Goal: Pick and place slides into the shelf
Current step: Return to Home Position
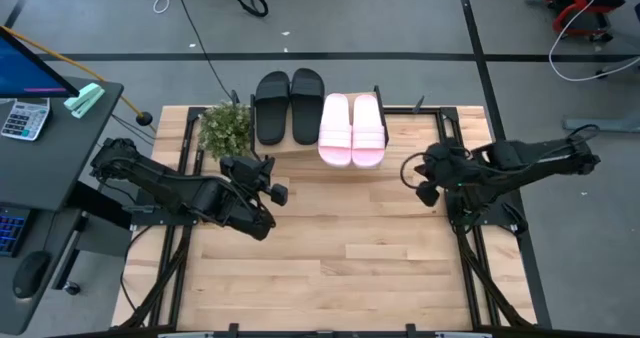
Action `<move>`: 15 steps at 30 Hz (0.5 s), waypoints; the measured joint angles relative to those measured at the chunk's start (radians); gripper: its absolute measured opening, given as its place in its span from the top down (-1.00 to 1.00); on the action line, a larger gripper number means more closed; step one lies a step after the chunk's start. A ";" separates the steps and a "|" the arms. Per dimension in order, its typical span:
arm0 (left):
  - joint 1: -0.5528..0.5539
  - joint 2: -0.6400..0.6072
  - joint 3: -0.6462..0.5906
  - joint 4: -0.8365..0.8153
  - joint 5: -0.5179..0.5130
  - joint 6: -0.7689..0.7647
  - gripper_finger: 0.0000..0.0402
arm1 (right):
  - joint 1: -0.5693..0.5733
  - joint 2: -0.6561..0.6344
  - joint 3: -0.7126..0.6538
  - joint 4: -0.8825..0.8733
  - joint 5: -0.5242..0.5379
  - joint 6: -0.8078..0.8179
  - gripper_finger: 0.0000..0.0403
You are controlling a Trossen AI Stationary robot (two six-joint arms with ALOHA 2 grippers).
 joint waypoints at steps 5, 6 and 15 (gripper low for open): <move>-0.016 0.000 0.000 -0.011 -0.005 -0.002 0.99 | 0.068 -0.048 -0.007 -0.059 -0.001 0.042 1.00; -0.021 0.000 0.000 -0.018 -0.015 -0.004 0.99 | 0.082 -0.052 -0.008 -0.059 -0.001 0.042 1.00; -0.065 0.000 -0.003 -0.072 -0.029 0.013 1.00 | 0.119 -0.044 -0.007 -0.058 0.000 0.147 1.00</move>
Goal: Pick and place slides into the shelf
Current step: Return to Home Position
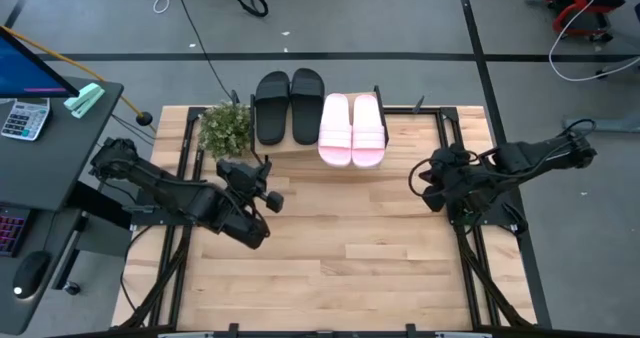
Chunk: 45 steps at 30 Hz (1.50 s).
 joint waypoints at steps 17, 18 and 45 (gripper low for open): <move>0.192 -0.212 -0.721 1.697 0.720 0.998 1.00 | -0.002 0.125 0.000 0.091 -0.042 0.056 1.00; 0.229 -0.217 -0.755 1.732 0.788 0.998 1.00 | -0.002 0.133 0.000 0.105 -0.037 0.051 1.00; 0.478 -0.665 -1.260 2.025 1.107 0.942 1.00 | -0.068 0.190 0.001 0.256 0.027 0.104 1.00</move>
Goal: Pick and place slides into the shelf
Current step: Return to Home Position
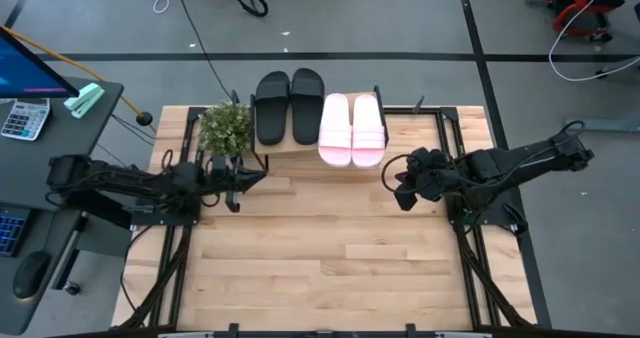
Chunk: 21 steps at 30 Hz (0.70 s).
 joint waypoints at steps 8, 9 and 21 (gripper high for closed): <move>-0.004 -0.240 -0.002 -0.246 -0.013 0.024 1.00 | -0.031 0.000 0.000 0.006 -0.023 -0.007 1.00; -0.004 -0.271 -0.002 -0.277 -0.013 0.028 1.00 | -0.035 0.000 0.000 0.006 -0.026 -0.007 1.00; -0.004 -0.592 -0.001 -0.561 -0.071 0.051 1.00 | -0.035 0.000 0.000 0.006 -0.029 -0.003 1.00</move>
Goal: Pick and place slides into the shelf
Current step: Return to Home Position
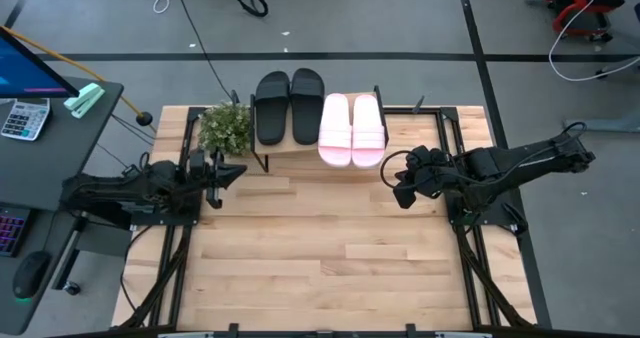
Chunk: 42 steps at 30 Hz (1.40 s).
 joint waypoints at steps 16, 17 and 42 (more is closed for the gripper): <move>0.000 -0.170 0.001 -0.187 -0.021 0.018 1.00 | 0.000 0.000 0.000 0.000 -0.005 0.018 1.00; 0.000 -0.170 0.001 -0.190 -0.006 0.018 1.00 | 0.000 0.000 0.000 0.000 -0.005 0.018 1.00; -0.001 -0.170 -0.061 -0.289 0.131 0.063 1.00 | 0.000 0.000 0.000 -0.001 -0.035 0.030 1.00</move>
